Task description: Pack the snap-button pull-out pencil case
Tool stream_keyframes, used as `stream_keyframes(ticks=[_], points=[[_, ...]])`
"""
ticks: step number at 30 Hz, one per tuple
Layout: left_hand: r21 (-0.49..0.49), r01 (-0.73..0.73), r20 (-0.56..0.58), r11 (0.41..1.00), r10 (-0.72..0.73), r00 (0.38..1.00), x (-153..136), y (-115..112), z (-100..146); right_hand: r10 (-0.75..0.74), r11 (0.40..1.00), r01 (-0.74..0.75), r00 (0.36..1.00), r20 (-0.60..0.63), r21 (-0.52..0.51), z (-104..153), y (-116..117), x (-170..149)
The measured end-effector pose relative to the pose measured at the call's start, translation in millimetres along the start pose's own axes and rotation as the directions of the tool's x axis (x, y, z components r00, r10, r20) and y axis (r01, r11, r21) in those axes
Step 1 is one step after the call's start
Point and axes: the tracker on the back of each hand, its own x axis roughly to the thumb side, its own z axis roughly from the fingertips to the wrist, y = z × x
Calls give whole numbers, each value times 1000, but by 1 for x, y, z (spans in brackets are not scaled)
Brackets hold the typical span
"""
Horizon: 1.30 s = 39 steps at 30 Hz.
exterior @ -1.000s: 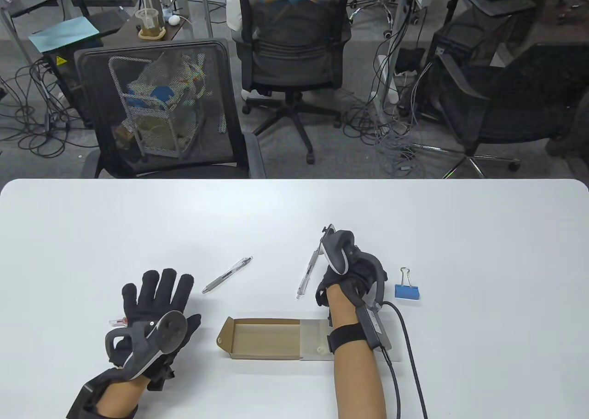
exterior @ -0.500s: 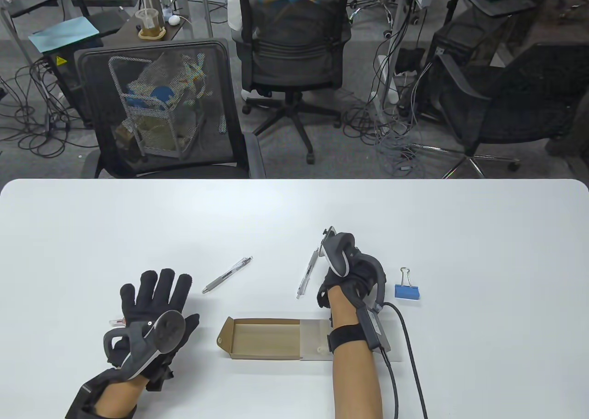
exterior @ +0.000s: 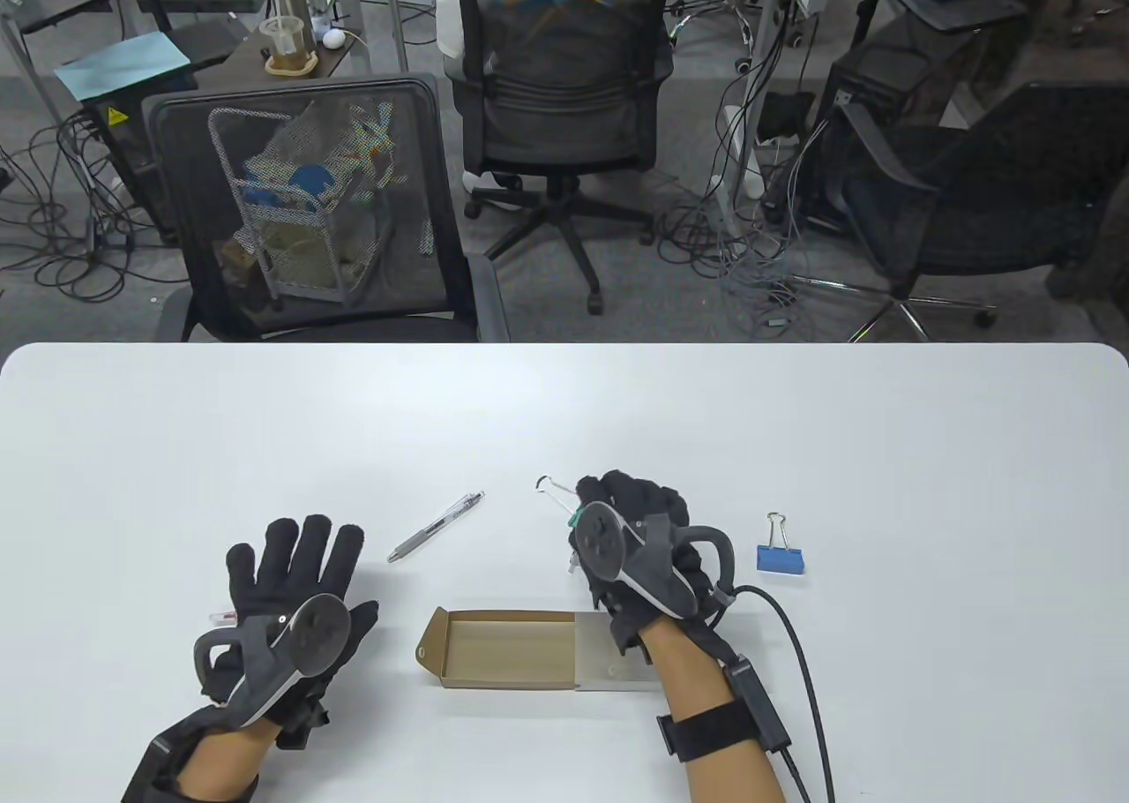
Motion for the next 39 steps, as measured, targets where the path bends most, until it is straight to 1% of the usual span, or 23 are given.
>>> stream_keyframes(ticks=[2, 5, 7, 8, 10, 12, 15, 17, 18, 19, 23, 26, 31, 34, 39], points=[[0, -3, -2, 1000, 3, 1000, -1, 0, 0, -18, 999, 14, 993, 113, 36, 15, 3, 8], [-1, 9, 1, 1000, -9, 1000, 0, 0, 0, -30, 994, 0, 961, 275, 106, 36, 10, 18], [1, 14, -2, 1000, -14, 1000, 0, 1, 0, -34, 992, -7, 946, 322, 127, 46, 15, 22], [4, 11, -3, 1000, -11, 1000, -1, 2, 0, -34, 993, -5, 941, 336, 115, 50, 20, 23], [12, 7, -1, 1000, -7, 1000, 0, 5, 1, -13, 992, -33, 932, 363, 118, 52, 25, 24], [22, 6, 11, 1000, -6, 1000, 2, 11, 2, 11, 994, -51, 932, 361, 101, 53, 29, 23], [60, -20, 56, 998, 16, 998, 10, 24, 6, -4, 994, -37, 930, 367, 107, 55, 31, 21], [102, -63, 117, 993, 51, 992, 21, 35, 11, -8, 994, -31, 930, 366, 101, 55, 31, 19], [102, -77, 156, 992, 61, 986, 31, 41, 14, -4, 995, -35, 931, 366, 98, 56, 32, 19], [88, -80, 187, 993, 62, 980, 39, 44, 16, 0, 995, -37, 931, 366, 93, 56, 32, 18], [-35, -59, 289, 998, 67, 955, 77, 50, 21, 8, 995, -43, 929, 369, 85, 57, 32, 18], [-83, 1, 337, 997, 27, 941, 103, 45, 20, 6, 996, -40, 926, 376, 83, 58, 33, 19], [-88, 136, 370, 987, -94, 924, 132, 25, 21, 4, 996, -40, 920, 393, 84, 61, 34, 22], [-86, 158, 379, 984, -114, 918, 137, 16, 21, -4, 996, -33, 917, 399, 87, 62, 35, 24], [-78, 120, 380, 990, -82, 922, 137, 10, 23, -21, 996, -18, 914, 405, 92, 62, 37, 26]])
